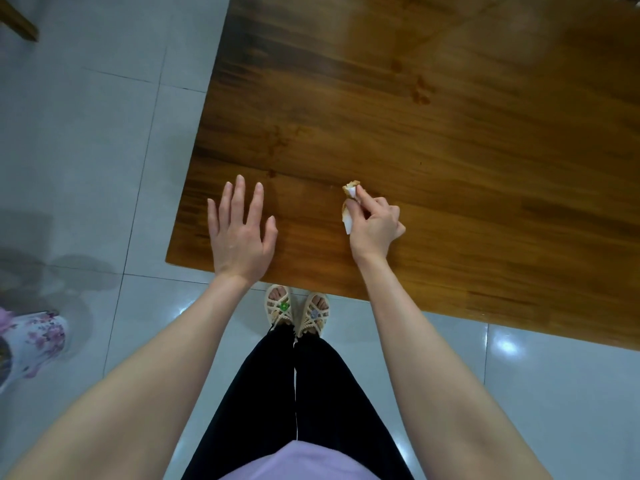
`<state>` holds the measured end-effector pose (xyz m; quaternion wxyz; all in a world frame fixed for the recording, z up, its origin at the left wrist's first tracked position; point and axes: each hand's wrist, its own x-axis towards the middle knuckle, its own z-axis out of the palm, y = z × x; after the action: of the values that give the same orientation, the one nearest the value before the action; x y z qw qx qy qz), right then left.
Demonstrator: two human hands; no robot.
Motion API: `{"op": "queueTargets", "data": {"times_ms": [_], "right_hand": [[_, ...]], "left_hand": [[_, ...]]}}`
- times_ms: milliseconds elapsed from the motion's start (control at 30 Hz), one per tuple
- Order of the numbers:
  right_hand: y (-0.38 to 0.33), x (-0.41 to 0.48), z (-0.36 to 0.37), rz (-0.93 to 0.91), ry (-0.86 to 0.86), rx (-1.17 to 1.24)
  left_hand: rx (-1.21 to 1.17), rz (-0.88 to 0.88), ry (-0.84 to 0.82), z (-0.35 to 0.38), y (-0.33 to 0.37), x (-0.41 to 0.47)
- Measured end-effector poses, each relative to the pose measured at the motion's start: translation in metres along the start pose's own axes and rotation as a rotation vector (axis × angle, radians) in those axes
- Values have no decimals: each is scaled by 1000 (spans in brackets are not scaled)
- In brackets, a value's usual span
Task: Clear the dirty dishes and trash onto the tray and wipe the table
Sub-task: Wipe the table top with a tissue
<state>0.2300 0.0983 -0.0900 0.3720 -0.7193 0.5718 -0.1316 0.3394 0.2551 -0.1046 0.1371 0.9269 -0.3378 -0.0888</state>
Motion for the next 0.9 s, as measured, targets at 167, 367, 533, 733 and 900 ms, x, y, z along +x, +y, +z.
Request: {"op": "queueTargets", "data": {"times_ms": [167,367,533,733,900], "right_hand": [[-31,-22,35,-50,-142,58],[-38,-10,39,66,-62,119],[-73,-18,75,-38,-147,67],[-77,17,67,42,-8,70],[-94,-6,94,-111,-165,19]], "left_hand": [[73,-17,-23,-10,-29,15],[102,-4,-67,-8,-33,17],[86,0,-58,-9,-35,18],[94,10,-58,-8,-37,20],[94,12,-60,-9,-36,20]]}}
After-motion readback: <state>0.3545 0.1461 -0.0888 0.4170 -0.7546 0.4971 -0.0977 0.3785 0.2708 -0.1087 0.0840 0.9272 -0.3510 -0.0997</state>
